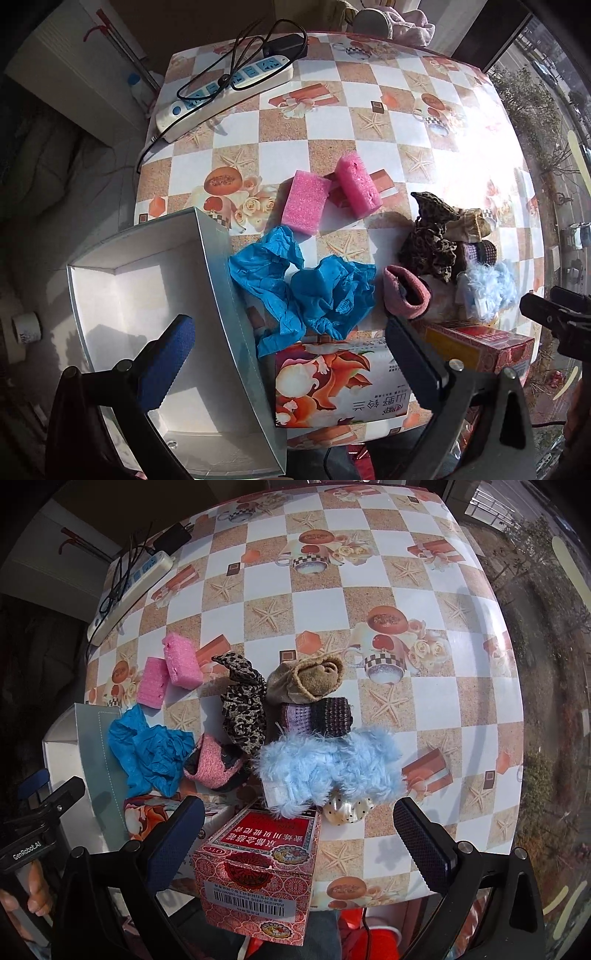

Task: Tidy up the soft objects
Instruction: 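Reach both tools toward the pile of soft items on the table, then grasp the pink foam sponge with the left tool while the right tool grasps the beige knit glove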

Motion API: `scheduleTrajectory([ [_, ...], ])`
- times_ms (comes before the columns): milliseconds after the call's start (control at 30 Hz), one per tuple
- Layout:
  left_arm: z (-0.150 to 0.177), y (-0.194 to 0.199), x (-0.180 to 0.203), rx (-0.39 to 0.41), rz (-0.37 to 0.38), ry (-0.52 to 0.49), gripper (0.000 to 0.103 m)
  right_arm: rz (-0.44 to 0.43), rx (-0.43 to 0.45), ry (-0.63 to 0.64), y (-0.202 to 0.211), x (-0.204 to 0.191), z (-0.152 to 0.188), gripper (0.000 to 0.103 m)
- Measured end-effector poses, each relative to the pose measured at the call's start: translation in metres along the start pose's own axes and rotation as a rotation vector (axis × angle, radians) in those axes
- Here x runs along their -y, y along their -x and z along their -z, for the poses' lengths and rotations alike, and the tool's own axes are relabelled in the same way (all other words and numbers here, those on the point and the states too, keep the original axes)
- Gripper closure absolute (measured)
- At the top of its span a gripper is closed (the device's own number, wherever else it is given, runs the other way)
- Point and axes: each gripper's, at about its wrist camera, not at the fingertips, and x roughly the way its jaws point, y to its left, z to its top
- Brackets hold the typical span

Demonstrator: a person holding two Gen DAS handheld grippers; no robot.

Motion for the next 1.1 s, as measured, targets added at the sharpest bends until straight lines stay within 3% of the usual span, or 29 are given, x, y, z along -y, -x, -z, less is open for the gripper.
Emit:
scheduleTrajectory([
  [133, -0.032, -0.017, 0.015, 0.005, 0.014, -0.014, 0.0, 0.024, 0.0, -0.002, -0.007, 0.012, -0.015, 0.0],
  [367, -0.069, -0.06, 0.043, -0.033, 0.105, -0.022, 0.0, 0.052, -0.008, -0.019, -0.036, 0.032, -0.048, 0.0],
  [533, -0.074, -0.077, 0.053, -0.056, 0.106, -0.008, 0.0, 0.061, -0.023, -0.022, -0.063, 0.037, -0.078, 0.0],
  [733, -0.082, -0.092, 0.063, -0.063, 0.086, -0.009, 0.0, 0.035, -0.029, -0.021, -0.081, 0.037, -0.091, 0.0],
  [900, -0.089, -0.106, 0.074, -0.067, 0.092, -0.001, 0.0, 0.07, -0.048, 0.024, -0.105, 0.032, -0.099, 0.0],
  [1100, -0.1, -0.119, 0.104, -0.063, 0.138, -0.056, 0.0, 0.11, -0.019, -0.042, -0.105, 0.07, -0.095, 0.0],
])
